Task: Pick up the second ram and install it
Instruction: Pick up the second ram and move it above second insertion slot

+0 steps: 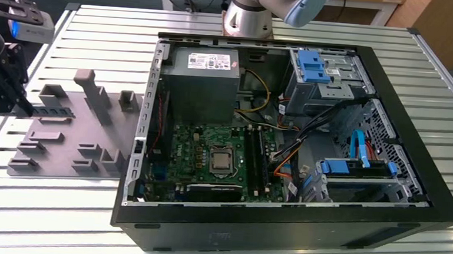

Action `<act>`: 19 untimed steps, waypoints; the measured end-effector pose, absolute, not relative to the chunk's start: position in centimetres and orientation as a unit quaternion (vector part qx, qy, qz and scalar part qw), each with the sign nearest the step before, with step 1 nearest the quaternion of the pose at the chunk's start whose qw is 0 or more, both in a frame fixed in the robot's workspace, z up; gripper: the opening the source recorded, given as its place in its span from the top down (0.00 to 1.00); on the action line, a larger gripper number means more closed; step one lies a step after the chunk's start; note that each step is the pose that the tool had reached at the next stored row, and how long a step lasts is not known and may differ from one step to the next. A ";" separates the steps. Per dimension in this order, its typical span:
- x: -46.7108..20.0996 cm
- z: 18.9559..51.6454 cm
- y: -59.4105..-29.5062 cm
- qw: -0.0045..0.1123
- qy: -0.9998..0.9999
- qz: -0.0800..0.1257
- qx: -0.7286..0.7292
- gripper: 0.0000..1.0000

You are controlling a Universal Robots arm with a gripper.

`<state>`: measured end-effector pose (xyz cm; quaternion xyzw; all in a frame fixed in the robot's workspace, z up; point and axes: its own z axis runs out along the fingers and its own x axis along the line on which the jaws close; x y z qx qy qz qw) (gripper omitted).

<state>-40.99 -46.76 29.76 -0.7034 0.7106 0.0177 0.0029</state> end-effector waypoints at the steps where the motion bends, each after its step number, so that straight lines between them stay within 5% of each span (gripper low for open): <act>1: -41.0 29.8 -46.8 0.003 0.711 0.018 -0.703 0.86; 19: -41.0 30.1 -46.8 0.003 0.711 0.018 -0.703 0.86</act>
